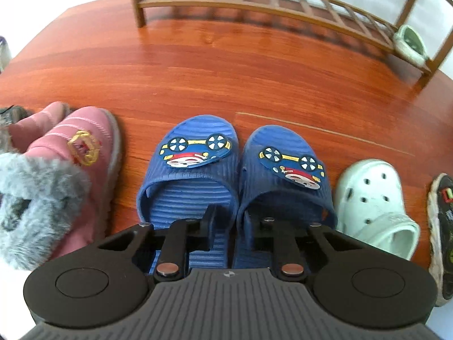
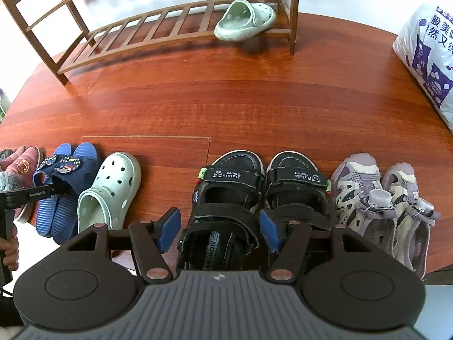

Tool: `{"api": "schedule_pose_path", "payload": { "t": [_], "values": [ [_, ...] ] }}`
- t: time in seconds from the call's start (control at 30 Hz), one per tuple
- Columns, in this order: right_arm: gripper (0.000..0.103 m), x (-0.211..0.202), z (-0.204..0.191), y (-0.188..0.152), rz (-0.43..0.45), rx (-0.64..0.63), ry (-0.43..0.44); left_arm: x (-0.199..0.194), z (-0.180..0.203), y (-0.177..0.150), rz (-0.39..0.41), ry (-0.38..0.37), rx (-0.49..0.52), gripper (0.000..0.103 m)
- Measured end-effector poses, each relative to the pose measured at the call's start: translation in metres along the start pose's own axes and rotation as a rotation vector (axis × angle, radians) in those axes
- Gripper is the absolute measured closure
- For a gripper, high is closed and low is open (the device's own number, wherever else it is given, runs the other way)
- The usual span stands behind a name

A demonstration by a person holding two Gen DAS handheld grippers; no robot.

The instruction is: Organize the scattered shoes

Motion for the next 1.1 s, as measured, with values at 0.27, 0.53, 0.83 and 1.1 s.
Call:
{"api": "schedule_pose_path", "payload": {
  "t": [0.27,0.53,0.83,1.1],
  "values": [
    [0.035,0.001,-0.008,0.004,0.006,-0.007,0.011,-0.005,-0.024,0.005,-0.043,0.003,-0.017,0.051],
    [0.034,0.000,-0.005,0.005,0.014,-0.007,0.022,-0.045,0.012,-0.015,0.011,-0.023,0.106,0.037],
    [0.034,-0.003,0.002,0.001,0.024,-0.008,0.025,-0.045,0.078,-0.024,-0.003,-0.080,0.318,0.034],
    [0.033,-0.007,0.008,-0.005,0.031,-0.004,0.017,-0.017,0.118,-0.028,-0.027,-0.077,0.419,0.032]
  ]
}}
Point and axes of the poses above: each gripper's, at about its wrist camera, not at the fingertips, and x roughly the way its jaws point, z to its right, y to its top, the point moved 4 cm from there along x, roughly the way its jaws point, and after that the axes turned 8 degrees about -z, right-handed, at the moved point
